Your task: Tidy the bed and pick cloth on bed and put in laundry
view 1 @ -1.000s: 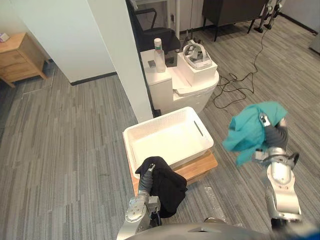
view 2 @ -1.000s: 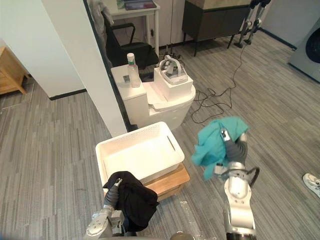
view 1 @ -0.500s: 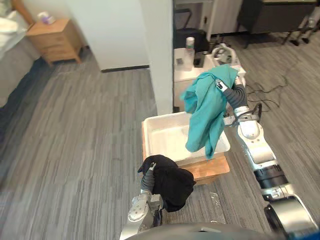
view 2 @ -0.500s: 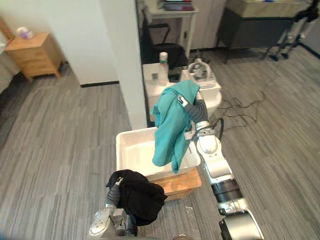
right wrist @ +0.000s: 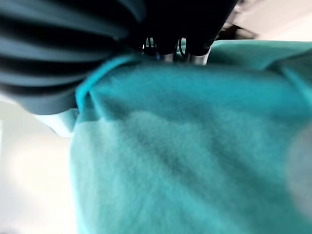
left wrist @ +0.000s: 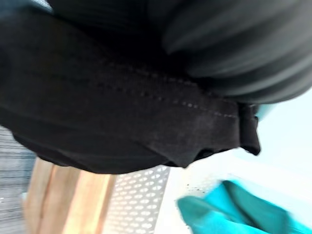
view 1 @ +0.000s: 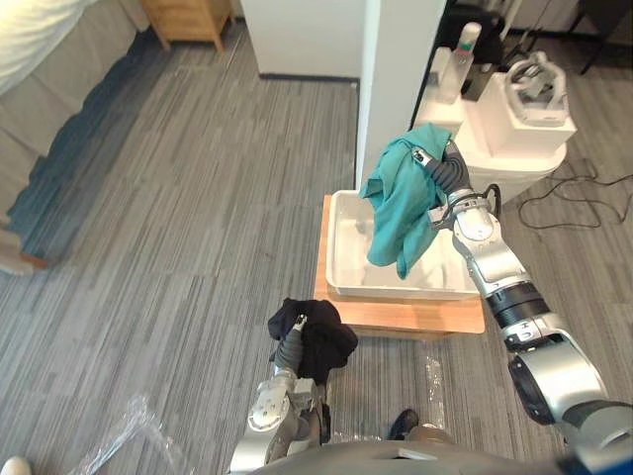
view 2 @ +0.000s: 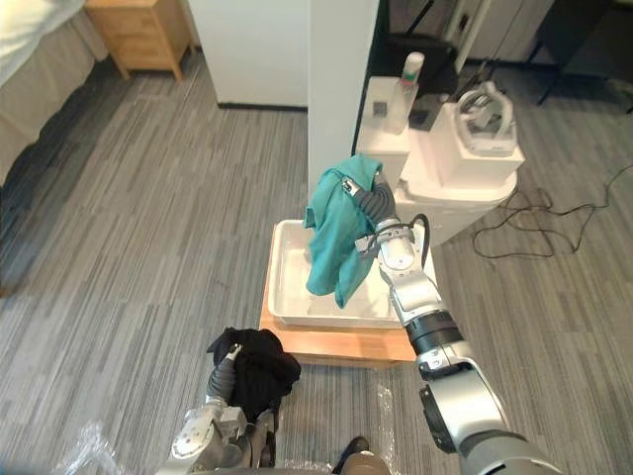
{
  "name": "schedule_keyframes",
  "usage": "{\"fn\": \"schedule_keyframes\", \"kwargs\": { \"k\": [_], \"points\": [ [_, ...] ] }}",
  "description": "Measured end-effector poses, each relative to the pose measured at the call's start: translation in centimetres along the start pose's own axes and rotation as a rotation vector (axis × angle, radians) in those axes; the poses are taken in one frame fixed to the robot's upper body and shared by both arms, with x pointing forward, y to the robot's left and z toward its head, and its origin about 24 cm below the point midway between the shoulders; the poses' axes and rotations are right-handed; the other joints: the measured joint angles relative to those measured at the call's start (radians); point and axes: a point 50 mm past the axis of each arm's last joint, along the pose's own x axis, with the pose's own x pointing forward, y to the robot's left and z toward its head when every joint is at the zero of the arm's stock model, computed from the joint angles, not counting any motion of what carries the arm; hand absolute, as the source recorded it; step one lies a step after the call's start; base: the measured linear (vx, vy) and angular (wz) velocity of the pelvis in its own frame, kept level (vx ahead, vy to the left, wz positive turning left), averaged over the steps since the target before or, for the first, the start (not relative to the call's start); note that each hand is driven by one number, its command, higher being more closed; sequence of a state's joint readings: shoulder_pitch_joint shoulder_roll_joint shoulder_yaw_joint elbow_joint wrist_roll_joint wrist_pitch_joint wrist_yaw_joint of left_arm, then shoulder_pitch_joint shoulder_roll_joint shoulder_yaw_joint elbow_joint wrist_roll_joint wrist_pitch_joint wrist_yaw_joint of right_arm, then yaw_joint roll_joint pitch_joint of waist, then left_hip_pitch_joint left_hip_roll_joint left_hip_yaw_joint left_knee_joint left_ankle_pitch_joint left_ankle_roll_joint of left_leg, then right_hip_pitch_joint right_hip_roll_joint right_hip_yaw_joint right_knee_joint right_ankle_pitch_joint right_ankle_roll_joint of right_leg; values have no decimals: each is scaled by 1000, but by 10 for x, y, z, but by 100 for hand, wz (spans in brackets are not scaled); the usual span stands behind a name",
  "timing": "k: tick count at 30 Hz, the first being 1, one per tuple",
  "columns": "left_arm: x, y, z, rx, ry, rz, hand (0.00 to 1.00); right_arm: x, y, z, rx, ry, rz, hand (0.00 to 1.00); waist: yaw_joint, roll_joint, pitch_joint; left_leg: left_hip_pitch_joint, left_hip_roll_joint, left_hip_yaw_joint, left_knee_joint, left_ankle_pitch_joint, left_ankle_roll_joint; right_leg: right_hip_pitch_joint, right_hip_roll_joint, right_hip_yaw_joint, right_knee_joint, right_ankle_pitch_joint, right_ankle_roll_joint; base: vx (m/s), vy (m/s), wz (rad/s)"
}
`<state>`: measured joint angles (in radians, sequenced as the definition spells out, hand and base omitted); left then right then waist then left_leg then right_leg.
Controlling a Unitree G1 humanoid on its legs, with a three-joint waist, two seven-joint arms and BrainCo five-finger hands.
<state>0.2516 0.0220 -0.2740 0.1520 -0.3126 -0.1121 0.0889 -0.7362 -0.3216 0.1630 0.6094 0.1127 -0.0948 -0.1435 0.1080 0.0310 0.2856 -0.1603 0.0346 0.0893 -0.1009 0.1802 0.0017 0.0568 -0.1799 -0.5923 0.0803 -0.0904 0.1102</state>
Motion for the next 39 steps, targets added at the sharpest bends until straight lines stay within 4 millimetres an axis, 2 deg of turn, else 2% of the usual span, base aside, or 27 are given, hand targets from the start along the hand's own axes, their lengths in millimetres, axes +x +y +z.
{"fn": "schedule_keyframes", "kwargs": {
  "k": [2, 5, 6, 10, 13, 17, 20, 23, 24, 26, 27, 28, 30, 32, 33, 35, 39],
  "points": [
    [5, -4, 11, -15, -52, -19, 100, 9, -4, 7, -7, -1, -19, 100, 0, 15, 34, -16, -2, -1, 3, 12, 0, -26, -7, 0, 28, -9, -1, 0, 0, 0],
    [9, -10, 26, -30, -119, -43, 100, 25, -22, 20, -14, 4, -84, 100, -3, 46, 101, -33, -17, -7, 4, 25, -1, -83, -54, -1, 140, -58, -2, 2, 18, 11],
    [10, -14, 31, -39, -139, -57, 100, 31, -38, 25, -47, 12, -120, 0, -2, 64, 130, -39, -28, -13, 4, 30, -3, -104, -79, -1, 193, -81, -1, -6, 8, 19],
    [13, -25, 36, -46, -156, -105, 100, 38, -69, 37, -85, 16, -203, 0, 0, 107, 164, -74, -44, -19, 4, 42, -6, -168, -122, -2, 289, -120, -5, -32, -20, 11],
    [15, -30, 39, -46, -167, -123, 100, 37, -71, 29, -83, 49, -220, 0, -8, 111, 166, -75, -50, -18, 4, 42, -6, -180, -138, -1, 319, -137, -6, -24, -54, 4],
    [22, -47, 51, -36, -209, -190, 100, 32, -73, 21, -90, 65, -248, 0, -19, 115, 168, -74, -49, -16, 4, 41, -6, -182, -139, 1, 325, -139, -7, -16, -58, -1],
    [28, -57, 63, -10, -256, -226, 100, 22, -61, 4, -106, 89, -231, 0, -42, 114, 167, -66, -50, -12, 4, 41, -6, -175, -140, 3, 323, -139, -7, -8, -58, -2],
    [32, -63, 75, 4, -308, -229, 100, 4, -38, -19, -96, 113, -178, 0, -58, 113, 167, -42, -46, 17, 3, 37, -12, -159, -139, 20, 317, -138, -7, -15, -41, -15],
    [35, -65, 81, 18, -333, -230, 100, -4, -27, -29, -105, 132, -151, 0, -63, 109, 165, -28, -41, 28, 3, 32, -18, -151, -136, 32, 313, -137, -6, -27, -47, -28],
    [34, -67, 87, 17, -360, -225, 100, -14, -10, -36, -88, 132, -110, 0, -65, 101, 162, -15, -29, 54, 0, 17, -35, -150, -124, 54, 301, -131, -7, -43, -59, -40],
    [33, -68, 93, 10, -384, -221, 100, -22, 2, -39, -101, 121, -80, 0, -74, 95, 158, -11, -18, 68, -2, 7, -36, -149, -112, 62, 284, -122, -10, -41, -58, -38],
    [33, -68, 95, 8, -394, -219, 100, -25, 5, -40, -101, 119, -73, 0, -77, 93, 157, -9, -14, 71, -2, 6, -35, -147, -106, 64, 277, -118, -13, -20, -63, -28],
    [32, -69, 103, 8, -427, -210, 100, -41, 18, -52, -87, 142, -43, 0, -93, 64, 140, 7, -2, 93, -2, -3, -35, -131, -88, 81, 248, -108, -12, 24, -76, -25],
    [32, -67, 107, -1, -444, -192, 100, -51, 23, -58, -99, 153, -30, 0, -99, 45, 126, 21, 0, 99, 0, -7, -34, -116, -82, 87, 233, -105, -11, 58, -57, -16],
    [31, -65, 112, -9, -469, -176, 100, -57, 25, -61, -97, 160, -26, 0, -107, 26, 107, 23, 1, 98, 3, -3, -29, -112, -80, 87, 227, -105, -11, 97, -72, -4],
    [28, -62, 124, -25, -523, -156, 100, -64, 25, -64, -95, 164, -27, 0, -111, 7, 83, 28, 2, 95, 4, -1, -27, -99, -72, 84, 209, -103, -9, 94, -74, 3],
    [15, -55, 154, -73, -667, -117, 100, -73, 27, -65, -126, 145, -20, 0, -115, 1, 57, 74, 2, 106, 4, -1, -27, -34, -62, 81, 166, -96, -6, 55, -63, 1]
  ]
}}
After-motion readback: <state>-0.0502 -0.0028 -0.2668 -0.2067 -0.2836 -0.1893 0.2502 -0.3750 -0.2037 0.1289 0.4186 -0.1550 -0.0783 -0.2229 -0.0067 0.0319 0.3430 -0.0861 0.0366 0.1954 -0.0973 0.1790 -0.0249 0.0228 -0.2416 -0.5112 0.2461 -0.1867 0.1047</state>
